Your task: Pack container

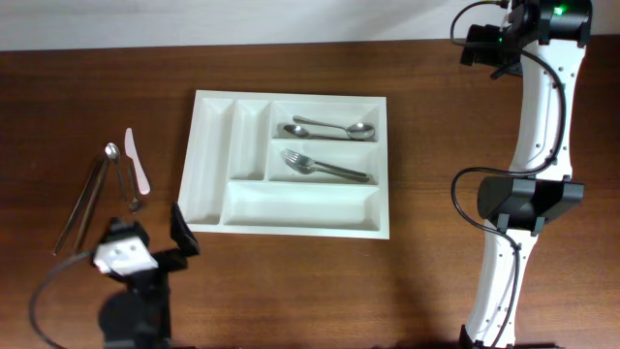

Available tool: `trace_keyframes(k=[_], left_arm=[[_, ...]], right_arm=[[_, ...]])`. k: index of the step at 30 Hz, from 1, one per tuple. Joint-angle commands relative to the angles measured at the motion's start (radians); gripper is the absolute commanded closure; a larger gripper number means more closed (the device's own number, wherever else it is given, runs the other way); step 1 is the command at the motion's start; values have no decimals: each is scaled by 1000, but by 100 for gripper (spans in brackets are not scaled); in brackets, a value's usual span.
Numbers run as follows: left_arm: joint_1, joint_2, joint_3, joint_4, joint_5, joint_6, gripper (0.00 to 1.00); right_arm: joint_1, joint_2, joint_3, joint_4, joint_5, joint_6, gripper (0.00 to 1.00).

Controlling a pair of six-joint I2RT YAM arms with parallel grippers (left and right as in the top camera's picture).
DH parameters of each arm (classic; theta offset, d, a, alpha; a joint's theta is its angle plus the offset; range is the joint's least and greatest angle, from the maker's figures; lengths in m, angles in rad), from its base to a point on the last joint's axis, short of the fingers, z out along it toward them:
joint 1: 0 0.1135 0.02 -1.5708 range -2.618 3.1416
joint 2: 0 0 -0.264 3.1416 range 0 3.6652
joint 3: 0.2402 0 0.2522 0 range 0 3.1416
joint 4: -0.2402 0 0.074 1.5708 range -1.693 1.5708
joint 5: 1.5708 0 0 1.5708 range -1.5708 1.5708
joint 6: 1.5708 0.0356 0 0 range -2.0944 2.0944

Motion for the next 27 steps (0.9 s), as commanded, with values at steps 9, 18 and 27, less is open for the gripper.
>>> trace_keyframes(k=[9,18,27], left_arm=[[47,763,788,-475,14,78,1],[47,1150,1036,-838,399,78,1],[46,1396,1034,-858,647,71,1]], right_arm=[[5,-16,10,0,-3,15,1],[5,-16,10,0,-3,15,1],[5,-16,10,0,-3,15,1]])
